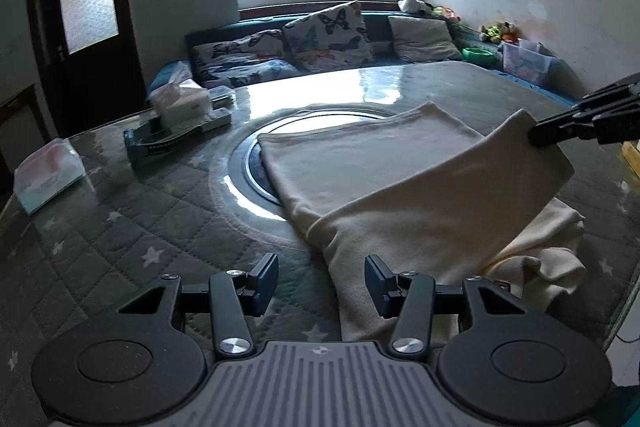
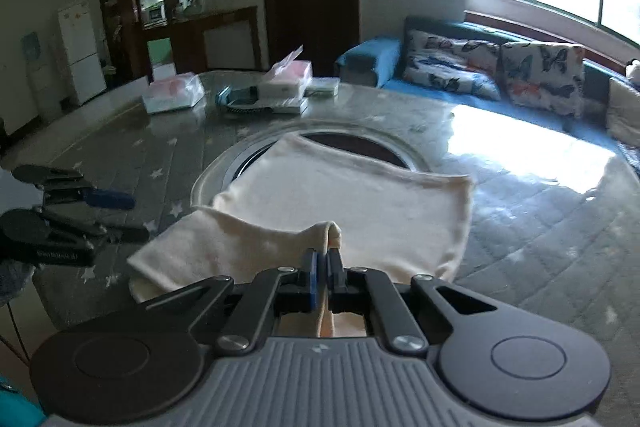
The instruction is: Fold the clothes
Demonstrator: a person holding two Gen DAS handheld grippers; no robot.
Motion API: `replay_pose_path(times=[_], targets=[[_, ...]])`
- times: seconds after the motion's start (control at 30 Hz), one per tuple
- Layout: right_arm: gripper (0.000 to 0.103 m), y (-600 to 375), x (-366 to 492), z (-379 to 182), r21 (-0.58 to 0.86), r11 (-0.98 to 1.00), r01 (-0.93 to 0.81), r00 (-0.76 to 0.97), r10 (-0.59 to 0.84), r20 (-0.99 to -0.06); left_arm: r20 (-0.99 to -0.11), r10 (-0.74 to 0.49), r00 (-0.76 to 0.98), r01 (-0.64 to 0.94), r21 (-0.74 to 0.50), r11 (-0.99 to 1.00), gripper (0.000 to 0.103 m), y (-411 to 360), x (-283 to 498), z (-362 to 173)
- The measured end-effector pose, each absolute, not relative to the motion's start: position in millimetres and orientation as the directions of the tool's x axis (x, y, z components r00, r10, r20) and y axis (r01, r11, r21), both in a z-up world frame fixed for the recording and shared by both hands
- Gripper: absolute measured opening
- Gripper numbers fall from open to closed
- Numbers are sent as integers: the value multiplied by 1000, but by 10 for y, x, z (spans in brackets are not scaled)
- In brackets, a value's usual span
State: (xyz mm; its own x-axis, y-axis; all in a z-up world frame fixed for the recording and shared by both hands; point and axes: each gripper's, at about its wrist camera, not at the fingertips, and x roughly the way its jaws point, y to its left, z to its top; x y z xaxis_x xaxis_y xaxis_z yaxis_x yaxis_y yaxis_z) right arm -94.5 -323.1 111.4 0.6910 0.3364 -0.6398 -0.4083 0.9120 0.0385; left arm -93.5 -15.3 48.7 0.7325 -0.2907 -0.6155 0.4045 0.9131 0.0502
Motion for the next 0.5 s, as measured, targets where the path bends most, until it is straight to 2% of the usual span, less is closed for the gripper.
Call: replay_pose_path(times=[0.27,0.5], targets=[[10,-3356,-908,843,-1,944,-330,679,237,-695,-621,-341,706,464,42,885,49,-278,-839,528],[10,-3281,-810,819,12,922,-386,669,289,-685,-616,-374,693,495,30,868,43,-469,-638,481]])
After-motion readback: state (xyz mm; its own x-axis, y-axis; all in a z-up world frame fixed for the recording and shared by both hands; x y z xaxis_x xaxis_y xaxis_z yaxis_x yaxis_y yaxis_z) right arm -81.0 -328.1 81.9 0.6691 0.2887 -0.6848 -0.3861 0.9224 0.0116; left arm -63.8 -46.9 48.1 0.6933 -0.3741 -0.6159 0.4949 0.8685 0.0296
